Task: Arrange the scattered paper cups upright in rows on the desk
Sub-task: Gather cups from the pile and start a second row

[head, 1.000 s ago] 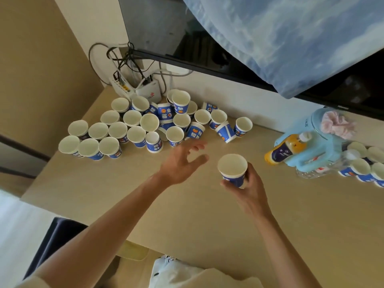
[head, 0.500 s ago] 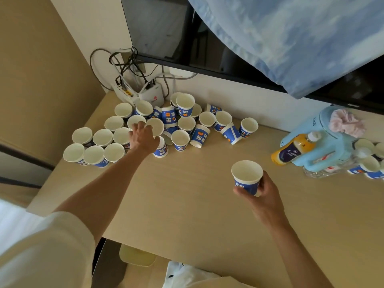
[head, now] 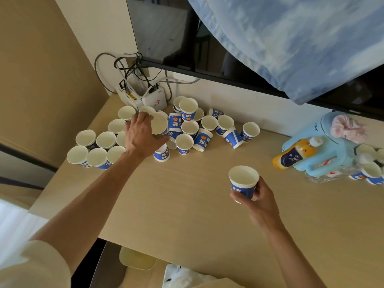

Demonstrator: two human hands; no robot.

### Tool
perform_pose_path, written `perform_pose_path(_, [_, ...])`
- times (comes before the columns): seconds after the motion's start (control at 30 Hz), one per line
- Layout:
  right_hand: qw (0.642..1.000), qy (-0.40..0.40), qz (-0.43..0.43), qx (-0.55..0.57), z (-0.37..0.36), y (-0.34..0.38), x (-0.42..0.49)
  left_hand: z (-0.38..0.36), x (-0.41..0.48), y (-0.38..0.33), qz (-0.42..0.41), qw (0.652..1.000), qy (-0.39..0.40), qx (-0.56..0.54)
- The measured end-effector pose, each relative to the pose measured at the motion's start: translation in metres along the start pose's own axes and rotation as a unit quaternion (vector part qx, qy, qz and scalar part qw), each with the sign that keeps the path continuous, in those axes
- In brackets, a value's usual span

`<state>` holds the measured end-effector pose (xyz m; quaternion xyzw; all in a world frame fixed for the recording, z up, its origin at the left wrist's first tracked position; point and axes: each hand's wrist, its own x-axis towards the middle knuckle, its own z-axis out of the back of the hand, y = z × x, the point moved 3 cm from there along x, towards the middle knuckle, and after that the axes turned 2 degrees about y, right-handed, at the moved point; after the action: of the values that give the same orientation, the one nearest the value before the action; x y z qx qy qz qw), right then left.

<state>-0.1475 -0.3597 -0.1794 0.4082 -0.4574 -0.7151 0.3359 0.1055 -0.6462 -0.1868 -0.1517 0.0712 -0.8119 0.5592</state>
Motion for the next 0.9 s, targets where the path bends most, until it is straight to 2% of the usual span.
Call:
perform_pose_path(0.17, [1.0, -0.013, 0.006, 0.023, -0.005, 0.004, -0.003, 0.026, -0.029, -0.037, -0.025, 0.987, -0.068, -0.143])
perform_pose_path(0.27, [0.998, -0.037, 0.012, 0.046, -0.004, 0.005, -0.006, 0.032, -0.047, -0.065, -0.026, 0.967, -0.077, -0.243])
perform_pose_path(0.37, [0.995, -0.073, 0.017, 0.071, 0.006, 0.004, -0.014, 0.032, -0.069, -0.1, -0.071, 0.948, -0.077, -0.301])
perform_pose_path(0.6, [0.984, -0.137, 0.029, 0.107, 0.047, -0.007, -0.039, 0.033, -0.135, -0.19, -0.098, 0.903, -0.003, -0.418])
perform_pose_path(0.77, [0.974, -0.183, 0.02, 0.129, 0.1, -0.031, -0.07, 0.027, -0.187, -0.246, -0.075, 0.897, 0.013, -0.435])
perform_pose_path(0.9, [0.962, -0.222, 0.028, 0.155, 0.154, -0.044, -0.107, 0.018, -0.229, -0.301, -0.068, 0.89, 0.06, -0.447])
